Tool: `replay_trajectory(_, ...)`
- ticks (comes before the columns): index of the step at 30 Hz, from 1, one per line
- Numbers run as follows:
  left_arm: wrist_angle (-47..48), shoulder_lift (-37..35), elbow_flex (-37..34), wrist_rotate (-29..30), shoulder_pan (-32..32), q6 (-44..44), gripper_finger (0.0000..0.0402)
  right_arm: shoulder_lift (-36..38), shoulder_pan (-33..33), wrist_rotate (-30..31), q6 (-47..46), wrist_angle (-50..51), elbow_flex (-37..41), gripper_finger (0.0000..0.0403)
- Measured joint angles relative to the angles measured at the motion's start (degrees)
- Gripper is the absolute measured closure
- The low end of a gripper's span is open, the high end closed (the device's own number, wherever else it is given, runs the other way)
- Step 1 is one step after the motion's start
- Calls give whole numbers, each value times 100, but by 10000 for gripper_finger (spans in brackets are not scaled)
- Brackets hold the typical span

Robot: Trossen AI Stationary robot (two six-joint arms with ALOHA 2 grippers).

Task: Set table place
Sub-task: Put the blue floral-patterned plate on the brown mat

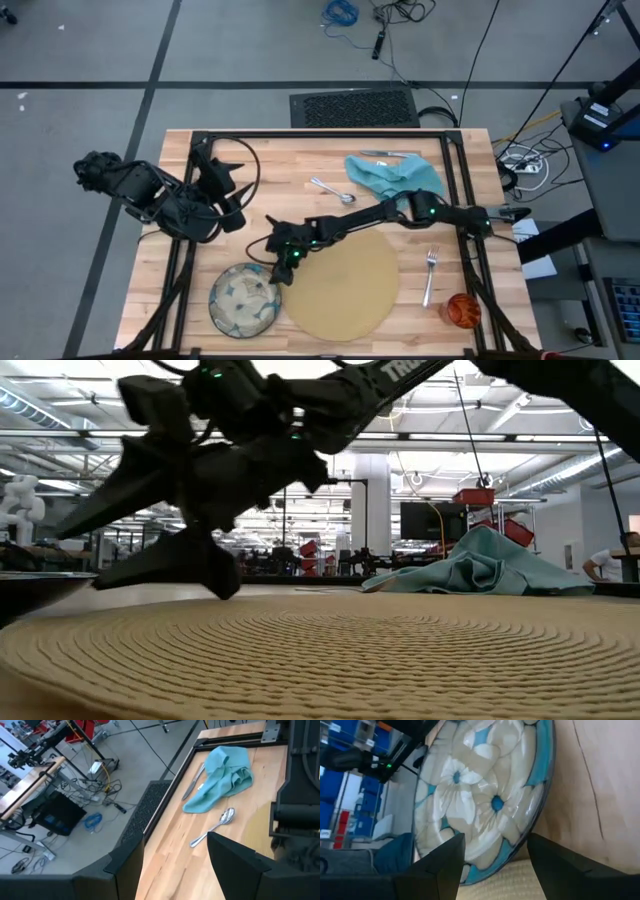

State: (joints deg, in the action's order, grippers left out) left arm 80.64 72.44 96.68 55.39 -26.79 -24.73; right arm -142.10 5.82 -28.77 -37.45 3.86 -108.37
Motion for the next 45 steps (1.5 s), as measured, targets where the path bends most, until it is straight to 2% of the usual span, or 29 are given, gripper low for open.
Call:
replay_trajectory(6,3,0,0,-46,-15,2,199,-451,-24,201,349,989,-1032,196)
replay_trajectory(9,2,2,0,-52,-66,9,199,-646,-24,317,460,1303,-1342,210)
replay_trajectory(19,0,2,0,-71,-187,-2,199,-831,-22,291,824,1478,-1448,349)
replay_trajectory(22,1,2,0,-71,-187,-2,199,-818,-51,-83,1060,1292,-1442,388)
replay_trajectory(34,135,2,0,-71,-185,-50,199,-564,-45,-285,1253,1179,-1400,401)
replay_trajectory(45,140,2,0,-71,-187,-46,199,163,-121,-280,1539,1581,-1396,403)
